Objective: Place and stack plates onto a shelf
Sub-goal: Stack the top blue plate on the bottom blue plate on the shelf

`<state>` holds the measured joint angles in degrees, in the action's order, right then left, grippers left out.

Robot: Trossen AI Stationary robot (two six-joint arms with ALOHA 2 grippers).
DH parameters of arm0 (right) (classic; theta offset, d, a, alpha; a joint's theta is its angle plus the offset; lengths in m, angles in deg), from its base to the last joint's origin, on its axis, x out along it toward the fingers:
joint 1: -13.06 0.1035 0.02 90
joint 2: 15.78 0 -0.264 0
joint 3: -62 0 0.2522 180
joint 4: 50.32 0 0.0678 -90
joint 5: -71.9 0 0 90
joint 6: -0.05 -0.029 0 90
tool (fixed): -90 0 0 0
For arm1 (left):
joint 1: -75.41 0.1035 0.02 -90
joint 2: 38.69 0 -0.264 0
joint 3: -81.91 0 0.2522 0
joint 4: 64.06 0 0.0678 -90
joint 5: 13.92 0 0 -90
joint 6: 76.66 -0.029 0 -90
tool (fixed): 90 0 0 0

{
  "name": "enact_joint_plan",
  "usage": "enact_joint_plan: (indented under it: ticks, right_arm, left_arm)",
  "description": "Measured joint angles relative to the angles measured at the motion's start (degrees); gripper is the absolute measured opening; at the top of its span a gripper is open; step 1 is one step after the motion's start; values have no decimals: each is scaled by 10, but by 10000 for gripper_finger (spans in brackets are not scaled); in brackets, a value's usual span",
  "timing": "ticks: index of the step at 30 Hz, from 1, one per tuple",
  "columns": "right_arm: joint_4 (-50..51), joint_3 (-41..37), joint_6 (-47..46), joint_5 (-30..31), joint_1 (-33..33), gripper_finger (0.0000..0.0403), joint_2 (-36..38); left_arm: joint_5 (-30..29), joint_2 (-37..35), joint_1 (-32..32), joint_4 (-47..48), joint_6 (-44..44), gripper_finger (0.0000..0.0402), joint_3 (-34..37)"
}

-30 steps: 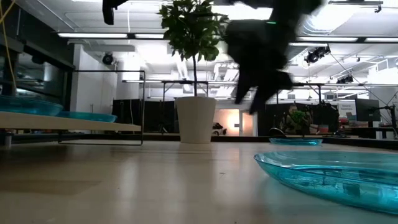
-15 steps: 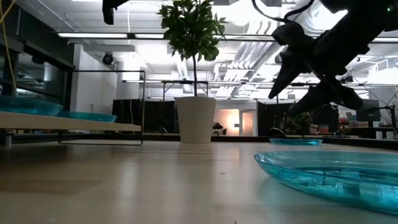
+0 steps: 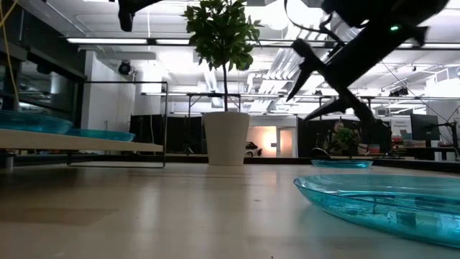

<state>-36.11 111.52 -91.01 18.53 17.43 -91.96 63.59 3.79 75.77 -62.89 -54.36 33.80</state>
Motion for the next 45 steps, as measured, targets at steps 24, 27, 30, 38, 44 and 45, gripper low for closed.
enact_joint_plan:
  ticks: [24, 27, 30, 38, 44, 45]
  right_arm:
    - [333, 16, 128, -57, -397, 216, 0]
    - [329, -11, 101, -58, -400, 216, 0]
    - [324, -29, 69, -53, -400, 216, 0]
    - [215, -87, 24, -54, -429, 216, 0]
    - [108, -122, 22, -65, -460, 216, 0]
    - [110, -122, 24, -66, -467, 216, 0]
  left_arm:
    - [-113, 0, 0, 124, 32, 147, 0]
    - [-122, 0, 0, 124, 49, 147, 0]
    - [-145, 1, 0, 124, 23, 147, 0]
    - [-188, 1, 0, 124, -56, 147, 0]
    - [-188, 1, 0, 130, -70, 147, 0]
    - [-189, 1, 0, 130, -70, 147, 0]
